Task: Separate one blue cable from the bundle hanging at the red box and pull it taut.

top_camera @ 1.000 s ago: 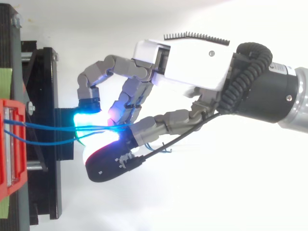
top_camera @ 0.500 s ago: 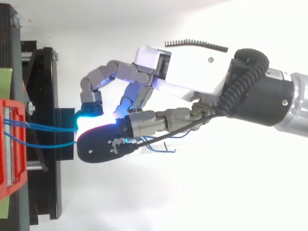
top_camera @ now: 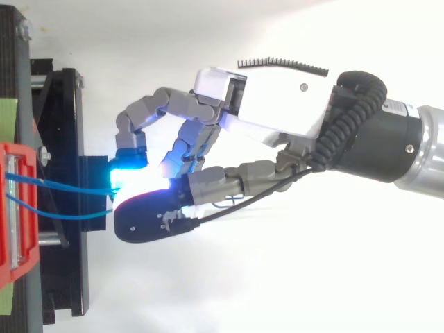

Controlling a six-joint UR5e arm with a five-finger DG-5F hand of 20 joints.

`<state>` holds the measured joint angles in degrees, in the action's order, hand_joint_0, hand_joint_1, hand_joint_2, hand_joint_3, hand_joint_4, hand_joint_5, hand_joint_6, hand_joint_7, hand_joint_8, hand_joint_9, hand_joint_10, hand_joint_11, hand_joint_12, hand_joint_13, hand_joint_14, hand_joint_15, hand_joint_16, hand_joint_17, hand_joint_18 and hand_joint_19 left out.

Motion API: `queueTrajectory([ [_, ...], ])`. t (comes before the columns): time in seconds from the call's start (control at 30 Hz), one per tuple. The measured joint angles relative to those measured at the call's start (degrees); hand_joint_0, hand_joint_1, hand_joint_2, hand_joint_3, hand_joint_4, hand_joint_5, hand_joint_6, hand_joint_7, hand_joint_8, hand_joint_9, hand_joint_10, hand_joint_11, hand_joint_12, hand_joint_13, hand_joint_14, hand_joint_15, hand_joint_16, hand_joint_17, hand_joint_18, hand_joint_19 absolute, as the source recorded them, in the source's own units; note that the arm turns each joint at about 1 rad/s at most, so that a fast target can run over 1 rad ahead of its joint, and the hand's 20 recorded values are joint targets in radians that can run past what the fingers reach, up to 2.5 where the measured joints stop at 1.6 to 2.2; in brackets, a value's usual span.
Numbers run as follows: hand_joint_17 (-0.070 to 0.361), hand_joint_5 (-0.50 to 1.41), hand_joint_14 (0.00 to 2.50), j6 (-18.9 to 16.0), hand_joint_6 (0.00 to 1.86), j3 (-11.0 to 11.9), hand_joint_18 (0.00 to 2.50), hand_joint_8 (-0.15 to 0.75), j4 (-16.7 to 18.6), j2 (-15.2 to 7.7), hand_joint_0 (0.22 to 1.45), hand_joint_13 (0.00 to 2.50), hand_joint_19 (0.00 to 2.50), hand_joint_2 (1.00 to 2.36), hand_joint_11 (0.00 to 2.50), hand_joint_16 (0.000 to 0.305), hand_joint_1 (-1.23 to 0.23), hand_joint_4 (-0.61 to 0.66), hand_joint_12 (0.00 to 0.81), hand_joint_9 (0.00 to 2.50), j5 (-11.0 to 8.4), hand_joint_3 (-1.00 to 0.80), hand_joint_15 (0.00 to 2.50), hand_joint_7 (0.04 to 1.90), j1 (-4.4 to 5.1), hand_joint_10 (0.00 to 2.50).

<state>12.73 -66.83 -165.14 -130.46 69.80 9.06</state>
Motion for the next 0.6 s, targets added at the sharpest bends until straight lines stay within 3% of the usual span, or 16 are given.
queueTrajectory([
  [0.33, 0.1, -0.2, 0.03, 0.02, 0.87, -0.03, 0.92, 0.361, 0.07, -0.01, 0.83, 1.2, 0.55, 1.0, 1.23, 0.044, -0.91, 0.13, 0.407, 1.18, -0.02, -0.47, 0.86, 1.2, 0.0, 0.02],
  [0.6, 0.099, -0.19, 0.03, 0.04, 0.87, -0.04, 0.94, 0.359, 0.08, -0.02, 0.82, 1.19, 0.51, 1.0, 1.21, 0.044, -0.91, 0.15, 0.401, 1.18, -0.02, -0.5, 0.85, 1.2, 0.0, 0.03],
])
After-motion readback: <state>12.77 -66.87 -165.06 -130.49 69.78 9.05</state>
